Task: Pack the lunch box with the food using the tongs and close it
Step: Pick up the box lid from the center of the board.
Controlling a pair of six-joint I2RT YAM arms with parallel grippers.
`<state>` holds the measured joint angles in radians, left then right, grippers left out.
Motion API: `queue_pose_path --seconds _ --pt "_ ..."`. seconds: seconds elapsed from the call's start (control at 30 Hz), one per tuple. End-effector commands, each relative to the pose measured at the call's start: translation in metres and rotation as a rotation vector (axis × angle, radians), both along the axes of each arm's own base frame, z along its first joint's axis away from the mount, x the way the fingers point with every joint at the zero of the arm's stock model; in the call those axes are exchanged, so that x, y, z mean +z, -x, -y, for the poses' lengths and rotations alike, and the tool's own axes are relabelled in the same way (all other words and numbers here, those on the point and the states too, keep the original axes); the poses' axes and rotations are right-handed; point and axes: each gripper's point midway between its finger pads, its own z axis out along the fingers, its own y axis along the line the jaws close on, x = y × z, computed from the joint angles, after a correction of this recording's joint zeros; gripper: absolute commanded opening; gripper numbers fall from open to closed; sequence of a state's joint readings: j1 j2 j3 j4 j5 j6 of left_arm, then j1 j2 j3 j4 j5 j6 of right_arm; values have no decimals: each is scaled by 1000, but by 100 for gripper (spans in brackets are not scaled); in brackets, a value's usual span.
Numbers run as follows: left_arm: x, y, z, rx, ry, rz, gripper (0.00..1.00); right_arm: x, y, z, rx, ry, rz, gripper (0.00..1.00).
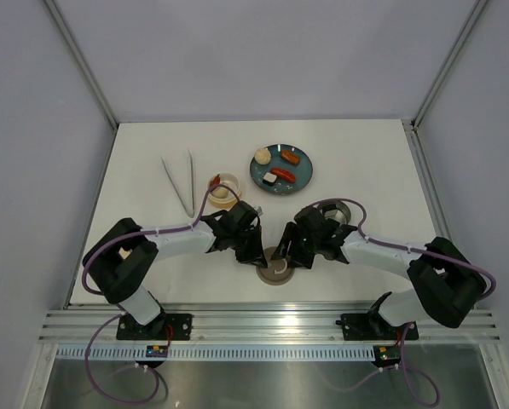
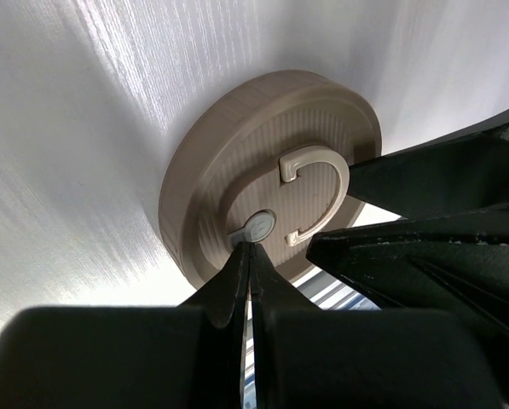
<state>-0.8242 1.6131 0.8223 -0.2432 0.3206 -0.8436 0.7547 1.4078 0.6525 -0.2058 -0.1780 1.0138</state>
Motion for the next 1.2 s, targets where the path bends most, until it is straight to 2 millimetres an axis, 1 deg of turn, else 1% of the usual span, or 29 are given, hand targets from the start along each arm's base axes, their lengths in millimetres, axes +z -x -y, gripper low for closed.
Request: queue_pose_path --seconds 0.0,0.23,0.3,0.4,0.43,0.47,0.53,0.57,0.63,0.67,0.7,0.77,0.8,0.83,0.97,1.0,1.07,1.1,1.13,1.17 --pt "-20 1 -8 0 -59 -12 0 34 -4 -27 56 -148 79 65" --pt "-24 1 -8 -4 -66 -14 0 54 -2 -30 70 -203 123 64" --pt "-24 0 -7 -4 -65 -13 0 55 -2 -29 67 -195 126 64" --pt "-24 0 -7 0 -65 -13 0 49 -3 -22 52 -146 120 63" --pt "-24 0 -7 1 -66 -15 0 45 -6 -17 29 -116 119 63" --pt "-25 1 -7 -1 -66 -15 0 38 -3 -11 20 -78 98 62" --pt "-25 1 -8 3 -67 -14 0 30 -7 -4 -3 -20 97 61" --pt "-25 2 -8 0 -68 -15 0 25 -4 3 -5 19 78 60" --pt "-26 1 -9 2 -69 -16 0 20 -6 7 -2 72 86 60" --pt "-26 2 -9 3 -70 -18 0 16 -4 11 6 100 75 59" --pt "-27 3 -9 -1 -70 -19 0 15 -5 9 15 112 75 58" --pt "-27 1 -9 1 -69 -18 0 12 -4 7 41 125 81 53" --pt "-27 2 -8 0 -69 -20 0 10 -4 4 53 133 82 47" --pt "-27 1 -9 2 -70 -20 0 8 -4 4 64 145 83 45" --pt "-27 2 -9 5 -72 -21 0 6 -1 -8 102 152 86 40" --pt "-28 2 -10 6 -73 -20 0 7 -3 -10 103 155 94 34" --pt "-27 2 -10 5 -72 -17 0 7 0 -13 116 170 100 26" --pt "-26 2 -10 5 -69 -17 0 11 -4 -15 108 180 119 7" --pt "-24 1 -9 3 -61 -9 0 11 -3 -11 101 213 120 0" --pt "-22 1 -8 2 -58 -6 0 16 -4 -13 101 218 132 0"
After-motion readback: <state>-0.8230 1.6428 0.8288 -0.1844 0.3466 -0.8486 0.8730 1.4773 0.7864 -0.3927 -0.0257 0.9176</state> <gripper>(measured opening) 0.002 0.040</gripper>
